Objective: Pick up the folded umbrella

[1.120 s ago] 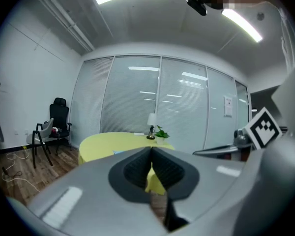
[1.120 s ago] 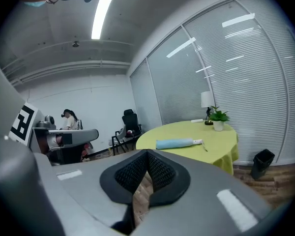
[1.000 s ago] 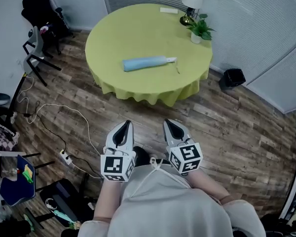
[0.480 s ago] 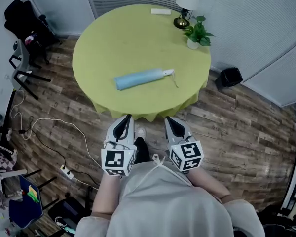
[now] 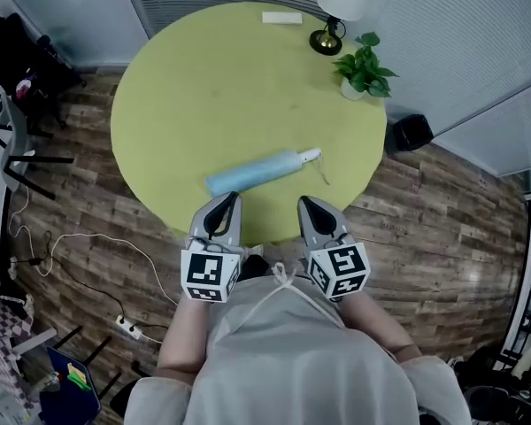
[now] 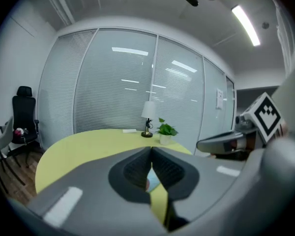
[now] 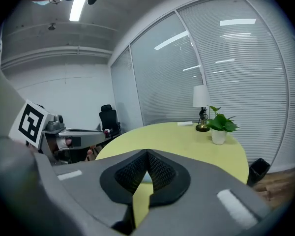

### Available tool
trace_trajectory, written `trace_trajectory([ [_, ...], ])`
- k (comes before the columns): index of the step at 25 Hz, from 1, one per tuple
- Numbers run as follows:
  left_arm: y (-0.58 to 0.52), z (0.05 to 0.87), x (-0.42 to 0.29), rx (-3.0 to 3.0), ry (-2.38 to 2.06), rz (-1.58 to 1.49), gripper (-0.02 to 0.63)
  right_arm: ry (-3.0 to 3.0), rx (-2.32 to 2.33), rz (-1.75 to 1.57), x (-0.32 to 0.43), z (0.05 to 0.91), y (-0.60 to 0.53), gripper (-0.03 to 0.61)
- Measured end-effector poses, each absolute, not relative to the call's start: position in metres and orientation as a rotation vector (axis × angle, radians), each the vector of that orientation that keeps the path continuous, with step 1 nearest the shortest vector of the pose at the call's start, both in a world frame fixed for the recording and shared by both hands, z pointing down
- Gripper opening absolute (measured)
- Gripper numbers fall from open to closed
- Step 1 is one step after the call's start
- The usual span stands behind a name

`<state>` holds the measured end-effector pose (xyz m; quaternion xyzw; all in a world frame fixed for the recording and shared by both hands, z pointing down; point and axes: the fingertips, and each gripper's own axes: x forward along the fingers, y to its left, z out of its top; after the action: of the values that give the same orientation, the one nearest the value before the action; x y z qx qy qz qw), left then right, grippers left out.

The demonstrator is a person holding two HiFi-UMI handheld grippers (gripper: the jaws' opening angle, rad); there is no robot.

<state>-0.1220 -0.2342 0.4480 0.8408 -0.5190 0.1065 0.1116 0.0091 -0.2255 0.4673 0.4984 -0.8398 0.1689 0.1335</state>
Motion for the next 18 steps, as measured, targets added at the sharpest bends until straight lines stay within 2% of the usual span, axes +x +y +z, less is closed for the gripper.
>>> trace_trajectory([
  [10,-0.299,0.523,-0.109,2.433,-1.381,0.654,0.009,-2.398,1.379,0.482,0.01,0.503,-0.296,0.0],
  [18,-0.317,0.579,-0.074,2.462,-1.093,1.053,0.213,-2.412,1.27,0.531,0.03,0.523,-0.33,0.0],
])
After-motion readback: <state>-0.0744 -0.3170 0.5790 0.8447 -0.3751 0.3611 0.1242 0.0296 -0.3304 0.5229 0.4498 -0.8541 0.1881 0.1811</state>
